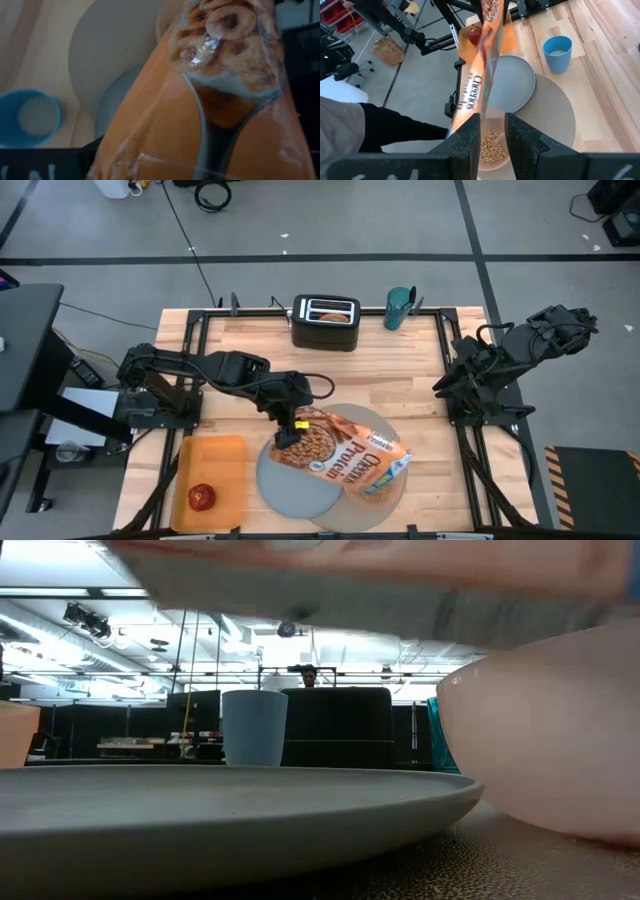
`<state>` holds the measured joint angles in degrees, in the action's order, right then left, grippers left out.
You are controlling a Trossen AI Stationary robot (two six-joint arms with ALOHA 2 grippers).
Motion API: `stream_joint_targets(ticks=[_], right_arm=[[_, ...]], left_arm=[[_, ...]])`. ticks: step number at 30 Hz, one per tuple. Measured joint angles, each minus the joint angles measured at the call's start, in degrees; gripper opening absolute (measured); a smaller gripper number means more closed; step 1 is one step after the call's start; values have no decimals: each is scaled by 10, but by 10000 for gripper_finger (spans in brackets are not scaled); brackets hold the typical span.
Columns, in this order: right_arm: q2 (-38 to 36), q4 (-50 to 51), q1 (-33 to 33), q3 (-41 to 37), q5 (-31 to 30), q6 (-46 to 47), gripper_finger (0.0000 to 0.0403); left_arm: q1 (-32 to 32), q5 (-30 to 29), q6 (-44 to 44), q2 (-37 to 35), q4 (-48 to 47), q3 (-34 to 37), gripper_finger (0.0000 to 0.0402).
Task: Arrange a breakfast setting
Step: Pour the cereal from the cereal box into the orange bowl
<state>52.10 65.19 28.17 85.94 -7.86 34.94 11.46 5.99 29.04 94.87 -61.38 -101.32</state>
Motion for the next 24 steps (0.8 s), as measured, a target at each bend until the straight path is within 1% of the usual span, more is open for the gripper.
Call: stream_joint_targets(ticks=[7,13,20,22,24], right_arm=[[2,1,0,0,0,11,94],[5,0,0,0,2,8,94],[16,17,0,0,44,23,94],[22,26,0,0,49,24,94],[25,25,0,0,49,20,94]], left_arm=[[-5,4,-10,4,22,1,198],[-8,6,-8,4,14,1,198],[-7,5,-5,4,10,1,198],[-7,5,3,4,17,1,198],[-7,1,-9,4,16,0,198]])
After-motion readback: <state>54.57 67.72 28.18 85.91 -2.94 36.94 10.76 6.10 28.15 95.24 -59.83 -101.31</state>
